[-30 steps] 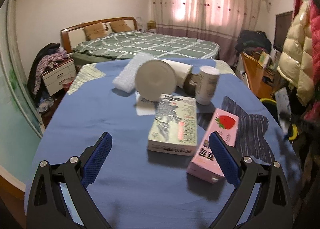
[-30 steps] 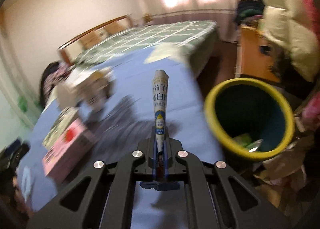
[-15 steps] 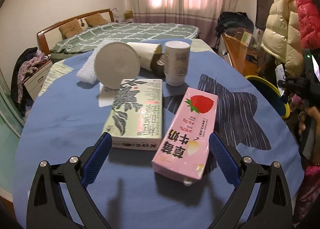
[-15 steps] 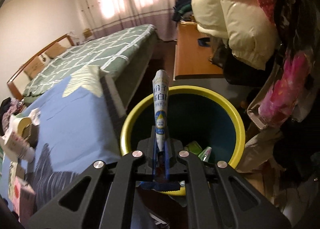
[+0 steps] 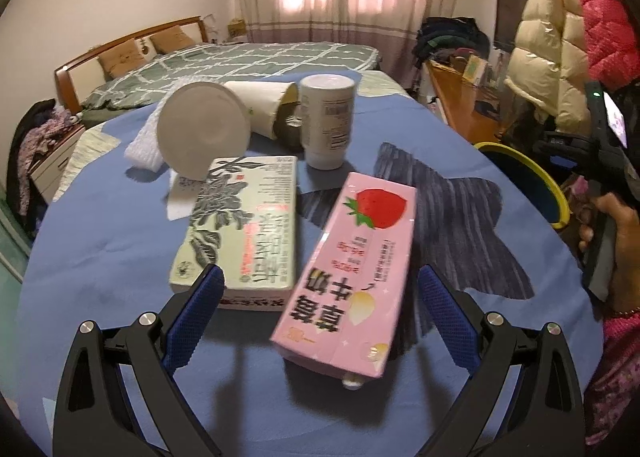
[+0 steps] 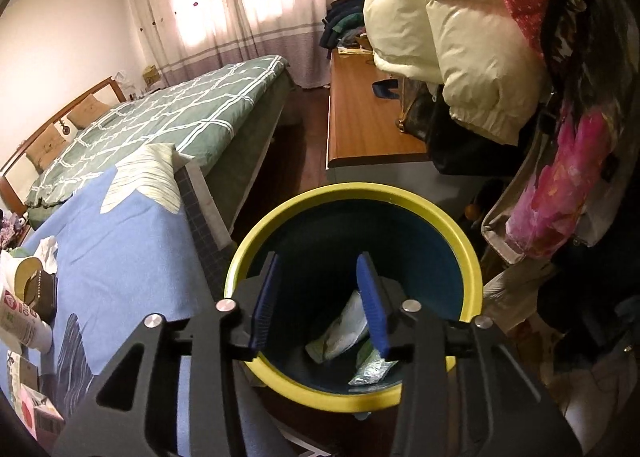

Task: Collect trash
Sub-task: 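Carry the toothpaste tube over the bin and open the right gripper, then grasp the pink strawberry milk carton with the left gripper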

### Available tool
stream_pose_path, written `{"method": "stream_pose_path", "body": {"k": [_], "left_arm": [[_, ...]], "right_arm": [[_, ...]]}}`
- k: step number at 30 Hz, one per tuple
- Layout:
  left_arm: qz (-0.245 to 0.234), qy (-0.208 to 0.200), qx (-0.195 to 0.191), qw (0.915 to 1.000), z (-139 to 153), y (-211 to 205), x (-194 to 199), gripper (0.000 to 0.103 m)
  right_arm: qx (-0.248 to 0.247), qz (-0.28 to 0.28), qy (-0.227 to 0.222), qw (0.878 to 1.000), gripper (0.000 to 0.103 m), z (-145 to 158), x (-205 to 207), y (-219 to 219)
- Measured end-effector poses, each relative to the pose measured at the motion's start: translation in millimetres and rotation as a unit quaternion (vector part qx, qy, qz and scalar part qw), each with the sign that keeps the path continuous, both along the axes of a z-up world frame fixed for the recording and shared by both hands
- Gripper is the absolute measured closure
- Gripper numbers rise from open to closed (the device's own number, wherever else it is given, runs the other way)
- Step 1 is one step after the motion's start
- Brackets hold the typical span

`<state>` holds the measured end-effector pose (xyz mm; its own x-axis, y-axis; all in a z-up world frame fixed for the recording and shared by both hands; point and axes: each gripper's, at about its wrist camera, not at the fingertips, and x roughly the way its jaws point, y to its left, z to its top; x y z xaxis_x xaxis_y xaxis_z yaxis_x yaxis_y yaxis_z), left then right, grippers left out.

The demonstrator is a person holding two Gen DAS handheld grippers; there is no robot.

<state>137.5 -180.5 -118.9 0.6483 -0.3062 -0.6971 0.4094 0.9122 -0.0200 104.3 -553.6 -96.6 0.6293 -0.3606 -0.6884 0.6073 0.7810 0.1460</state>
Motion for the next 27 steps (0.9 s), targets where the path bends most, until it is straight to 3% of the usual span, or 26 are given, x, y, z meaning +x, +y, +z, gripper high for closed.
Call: {"method": "stream_pose_path", "body": {"k": [6,11,17,25,27], "left_arm": [[-0.055,0.007,-0.017,0.9983,3,-12,-9,0.017],[-0.044,0.003,-0.004,0.9990,4,-8,-10,0.021],[-0.009,0.016,-0.030,0.9994,3,23,-2,0.017],[-0.097,0.064,-0.048,0.9920,-12,-1,-6,0.017],[-0.109,0.061,-0.036,0.9915,-14,-11,-11,0.022]], "right_arm": [[0.002,0.002,-0.004,1.000,0.061,0,-1,-2],[0.004,0.004,-0.009,1.000,0.059,1,-2,-2],[0.009,0.006,-0.013,1.000,0.056,1,-1,-2],[0.011,0.007,-0.015,1.000,0.055,1,-1,-2],[0.012,0.008,-0.016,1.000,0.054,1,0,-2]]}}
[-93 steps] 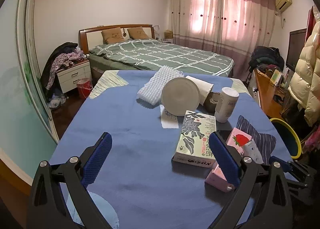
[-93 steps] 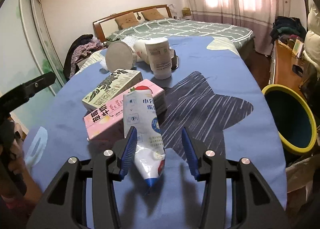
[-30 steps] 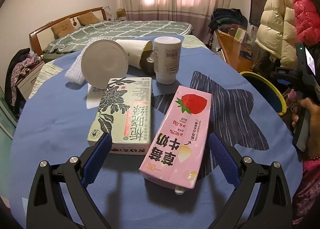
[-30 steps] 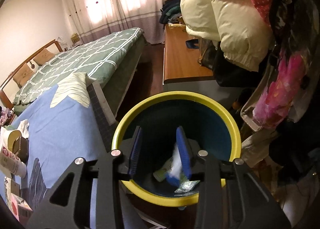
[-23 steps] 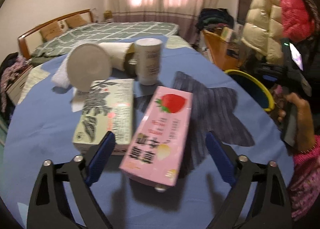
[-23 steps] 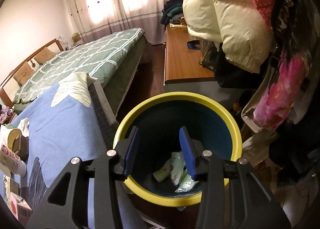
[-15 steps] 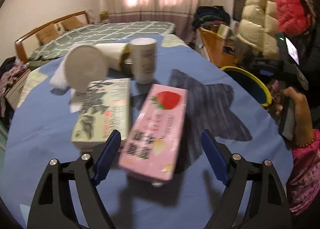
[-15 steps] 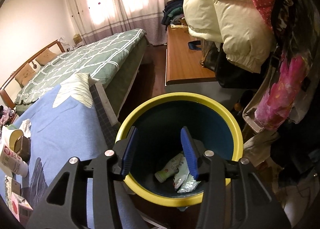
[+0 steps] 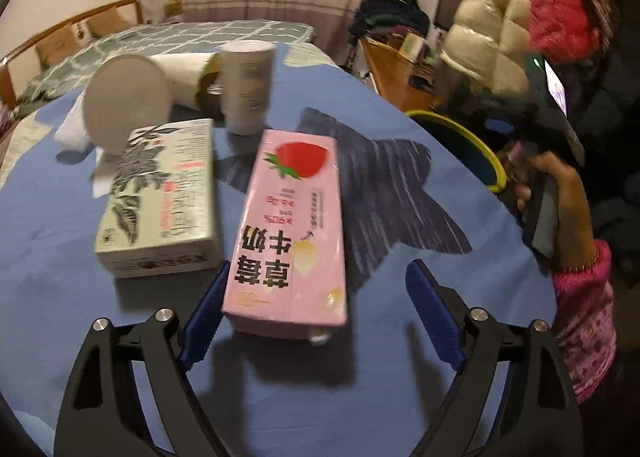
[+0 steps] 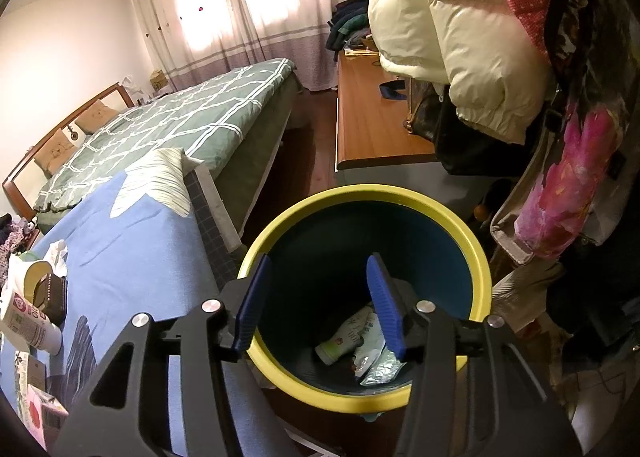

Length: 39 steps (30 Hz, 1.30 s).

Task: Collect trash
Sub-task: 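Grasp the pink strawberry milk carton with the left gripper, then carry the pink carton over the bin and open the left gripper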

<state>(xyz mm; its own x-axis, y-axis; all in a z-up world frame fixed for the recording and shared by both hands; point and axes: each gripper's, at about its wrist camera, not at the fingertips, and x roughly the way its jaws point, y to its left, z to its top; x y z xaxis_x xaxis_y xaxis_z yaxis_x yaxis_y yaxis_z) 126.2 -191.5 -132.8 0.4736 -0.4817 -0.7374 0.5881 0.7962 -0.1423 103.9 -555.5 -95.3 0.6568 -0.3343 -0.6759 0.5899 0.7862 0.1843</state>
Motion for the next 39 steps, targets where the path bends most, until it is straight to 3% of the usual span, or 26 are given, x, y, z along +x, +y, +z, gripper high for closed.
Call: {"method": "stream_pose_path", "body": {"k": [2,6,8,11,16,25,39], "left_arm": [[0.008,-0.003,0.015,0.9999,-2,-4,1,0.032],[0.031,0.006,0.029,0.9991,-6,-3,7,0.040],[0.033,0.001,0.036,0.9988,-6,-3,6,0.052],[0.034,-0.008,0.038,0.9986,-1,-3,4,0.052],[0.028,-0.061,0.052,0.9963,21,-7,-4,0.052],[0.001,-0.106,0.029,0.9940,68,-23,5,0.053],[-0.068,-0.138,0.023,0.9878,103,-127,30,0.053]], "right_arm": [[0.001,0.000,-0.001,1.000,0.054,0,0,0],[0.003,0.001,-0.003,1.000,0.054,0,-1,0],[0.004,0.002,-0.004,1.000,0.054,0,-1,0],[0.006,0.003,-0.006,1.000,0.054,-1,-1,0],[0.007,0.004,-0.009,1.000,0.054,0,-2,-1],[0.009,-0.001,-0.031,0.999,0.054,8,-22,-7],[0.009,-0.021,-0.067,0.997,0.054,27,-82,-39]]}}
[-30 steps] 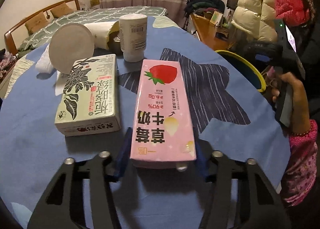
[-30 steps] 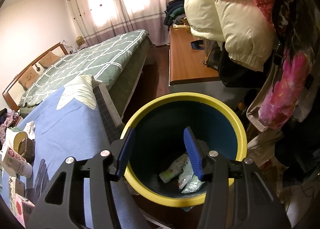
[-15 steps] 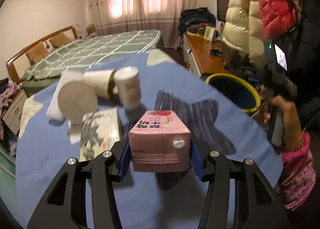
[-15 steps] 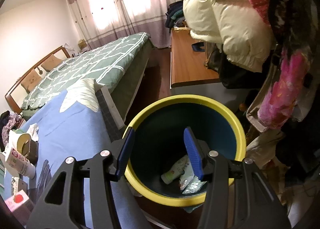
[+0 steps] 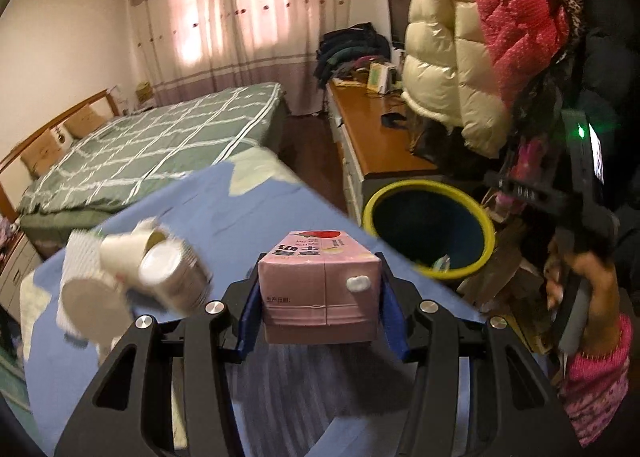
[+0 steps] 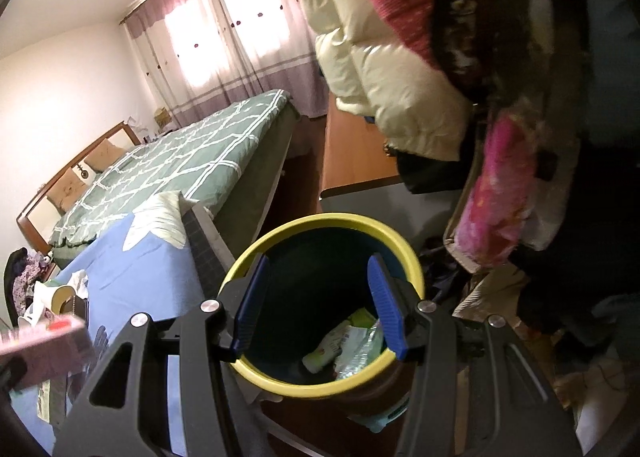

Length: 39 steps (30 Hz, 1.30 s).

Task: Collect trash
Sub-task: 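Carry the pink carton over the bin and open the left gripper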

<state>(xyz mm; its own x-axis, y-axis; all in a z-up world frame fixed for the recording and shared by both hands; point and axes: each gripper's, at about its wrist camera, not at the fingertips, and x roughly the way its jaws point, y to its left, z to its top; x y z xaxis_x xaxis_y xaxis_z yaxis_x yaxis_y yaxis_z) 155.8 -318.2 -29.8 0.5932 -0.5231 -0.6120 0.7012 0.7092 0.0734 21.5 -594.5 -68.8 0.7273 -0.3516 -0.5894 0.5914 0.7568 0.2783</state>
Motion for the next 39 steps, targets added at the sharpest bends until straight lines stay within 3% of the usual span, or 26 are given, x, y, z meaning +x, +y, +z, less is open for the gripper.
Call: {"method": "stream_pose_path", "body": {"k": [6,15,24,26,32,39], "left_arm": [[-0.043,0.002,-0.008,0.9990,8,-59,7,0.053],[-0.088,0.047,0.014,0.9949,-24,-148,13,0.053],[-0.086,0.054,0.033,0.9943,-47,-193,19,0.052],[-0.073,0.050,0.027,0.9957,-46,-195,22,0.034],[-0.048,0.033,0.003,0.9983,-31,-168,20,0.027],[0.006,0.025,-0.046,0.9986,-10,-96,17,0.022]], "right_arm": [[0.004,-0.005,0.003,1.000,0.054,-5,-11,-10],[0.010,-0.025,0.015,1.000,0.054,-17,-21,-27],[0.018,-0.032,0.016,0.999,0.054,-22,-25,-36],[0.019,-0.031,0.016,0.999,0.054,-23,-26,-36],[0.020,-0.025,0.015,0.999,0.054,-22,-25,-32],[0.018,-0.004,0.018,1.000,0.051,-22,-16,-15]]}}
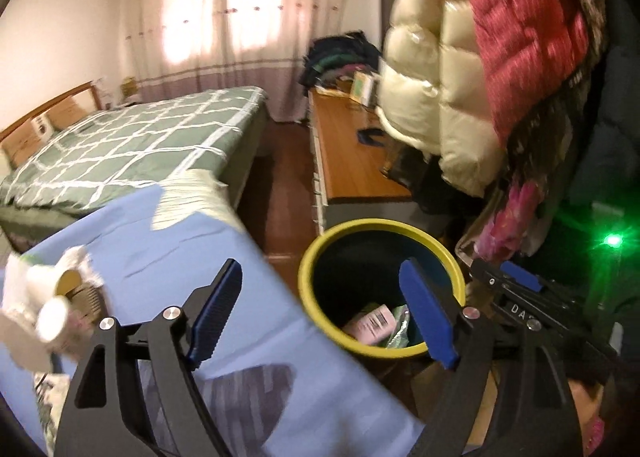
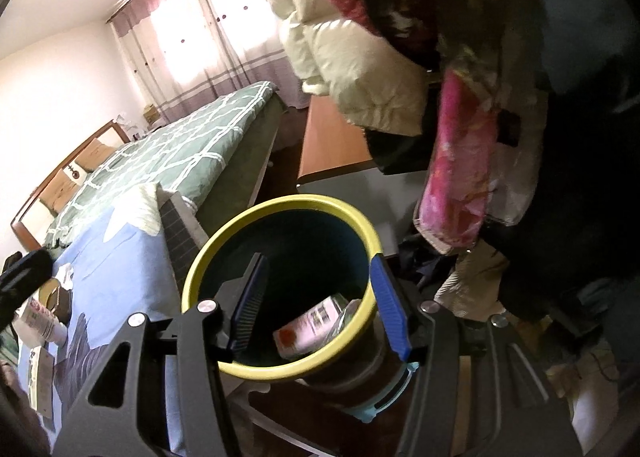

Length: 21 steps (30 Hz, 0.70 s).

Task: Collect trash
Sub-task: 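Carry the pink carton over the bin and open the left gripper, then move the left gripper toward the patterned box while the right gripper returns to the bedspread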

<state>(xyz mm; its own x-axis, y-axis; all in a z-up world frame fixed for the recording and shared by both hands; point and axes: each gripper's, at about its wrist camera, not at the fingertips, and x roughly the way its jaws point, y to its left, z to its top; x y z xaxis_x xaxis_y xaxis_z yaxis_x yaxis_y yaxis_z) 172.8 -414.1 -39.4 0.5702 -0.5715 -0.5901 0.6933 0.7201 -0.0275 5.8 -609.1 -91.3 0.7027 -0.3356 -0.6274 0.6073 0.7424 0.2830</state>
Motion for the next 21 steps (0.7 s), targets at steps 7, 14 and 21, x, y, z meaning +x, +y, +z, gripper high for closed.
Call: {"method": "stream_pose_path", "body": {"k": [7,14,21], "left_arm": [[0.084,-0.022,-0.031,0.9958,13,96,2,0.019],[0.193,-0.037,-0.033,0.9799,5,200,16,0.018],[0.296,-0.046,-0.031,0.9537,-10,305,34,0.018]], "right_arm": [[-0.014,0.034,0.007,0.999,0.051,7,17,30],[-0.037,0.085,0.019,0.996,0.050,18,45,80],[-0.056,0.160,0.032,0.985,0.050,24,84,151]]}}
